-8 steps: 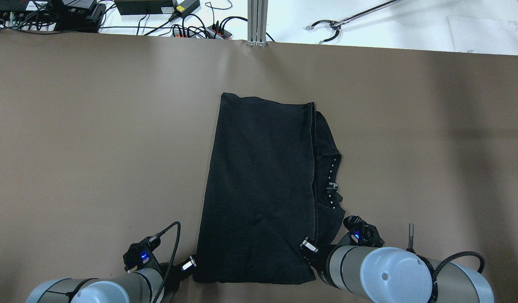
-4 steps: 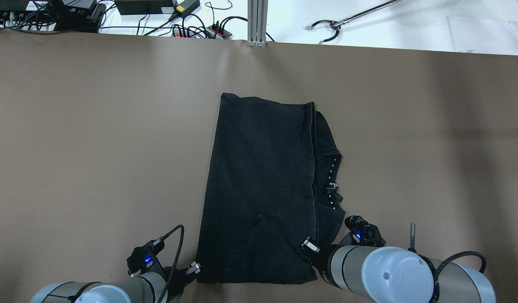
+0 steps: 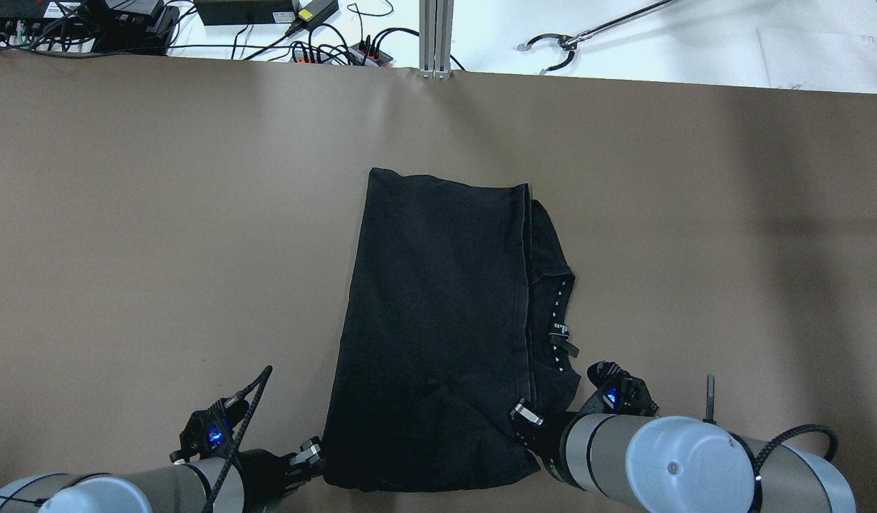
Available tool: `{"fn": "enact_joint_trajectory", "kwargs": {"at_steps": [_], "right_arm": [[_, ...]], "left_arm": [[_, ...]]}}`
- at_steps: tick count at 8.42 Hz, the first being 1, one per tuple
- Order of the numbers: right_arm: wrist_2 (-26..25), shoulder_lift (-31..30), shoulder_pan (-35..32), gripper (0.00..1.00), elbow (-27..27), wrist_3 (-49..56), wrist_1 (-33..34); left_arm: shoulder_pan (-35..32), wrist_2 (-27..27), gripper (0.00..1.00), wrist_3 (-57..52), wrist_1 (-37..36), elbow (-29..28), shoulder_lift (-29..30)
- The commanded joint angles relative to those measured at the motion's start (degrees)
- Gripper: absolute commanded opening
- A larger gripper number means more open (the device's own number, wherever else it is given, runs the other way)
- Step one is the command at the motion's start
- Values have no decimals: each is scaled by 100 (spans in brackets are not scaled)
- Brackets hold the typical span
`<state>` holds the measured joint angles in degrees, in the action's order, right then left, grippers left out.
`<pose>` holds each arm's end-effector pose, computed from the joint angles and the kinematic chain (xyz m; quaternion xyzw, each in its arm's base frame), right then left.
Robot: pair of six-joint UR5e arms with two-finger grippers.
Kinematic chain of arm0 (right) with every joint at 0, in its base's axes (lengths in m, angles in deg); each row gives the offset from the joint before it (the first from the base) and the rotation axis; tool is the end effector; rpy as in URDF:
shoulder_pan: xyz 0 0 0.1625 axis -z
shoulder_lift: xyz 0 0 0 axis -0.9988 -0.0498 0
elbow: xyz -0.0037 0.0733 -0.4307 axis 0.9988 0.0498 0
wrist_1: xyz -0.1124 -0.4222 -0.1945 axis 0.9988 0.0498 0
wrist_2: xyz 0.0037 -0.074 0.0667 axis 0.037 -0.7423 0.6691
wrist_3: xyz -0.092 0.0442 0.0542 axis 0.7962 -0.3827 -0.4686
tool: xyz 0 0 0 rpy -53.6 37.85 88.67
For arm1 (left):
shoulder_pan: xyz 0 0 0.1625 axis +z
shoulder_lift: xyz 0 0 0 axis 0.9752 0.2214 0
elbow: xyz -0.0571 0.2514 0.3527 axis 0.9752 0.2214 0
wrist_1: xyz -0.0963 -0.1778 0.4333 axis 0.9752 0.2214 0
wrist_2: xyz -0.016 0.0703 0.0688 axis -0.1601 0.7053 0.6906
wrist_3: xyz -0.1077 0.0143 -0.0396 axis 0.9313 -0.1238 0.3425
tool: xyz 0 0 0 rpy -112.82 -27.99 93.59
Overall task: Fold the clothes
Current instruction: 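Lift the near edge with both grippers and fold it away from the robot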
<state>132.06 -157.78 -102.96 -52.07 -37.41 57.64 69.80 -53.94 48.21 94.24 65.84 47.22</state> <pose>-0.4899 -0.2711 0.2160 -0.0920 -0.4814 0.3428 0.8014 0.5398 -0.2205 0.2248 -0.0635 0.5784 -0.3036 0.7545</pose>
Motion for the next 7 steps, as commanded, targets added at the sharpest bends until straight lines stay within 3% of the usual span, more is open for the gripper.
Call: {"fn": "enact_joint_trajectory", "kwargs": {"at_steps": [1, 2, 4, 7], "right_arm": [[264, 150, -621, 0, -39, 0, -26], [413, 334, -938, 0, 170, 0, -26], [791, 913, -1615, 0, 898, 9, -9], [1187, 1809, -2416, 0, 2162, 315, 0]], "left_arm": [[-1159, -679, 0, -133, -1059, 215, 841], [-1758, -1136, 0, -394, -1403, -47, 1316], [-2752, -1936, 0, -695, -1425, -1204, 2204], [-3475, -2299, 0, -1073, -1311, -2795, 3136]]}}
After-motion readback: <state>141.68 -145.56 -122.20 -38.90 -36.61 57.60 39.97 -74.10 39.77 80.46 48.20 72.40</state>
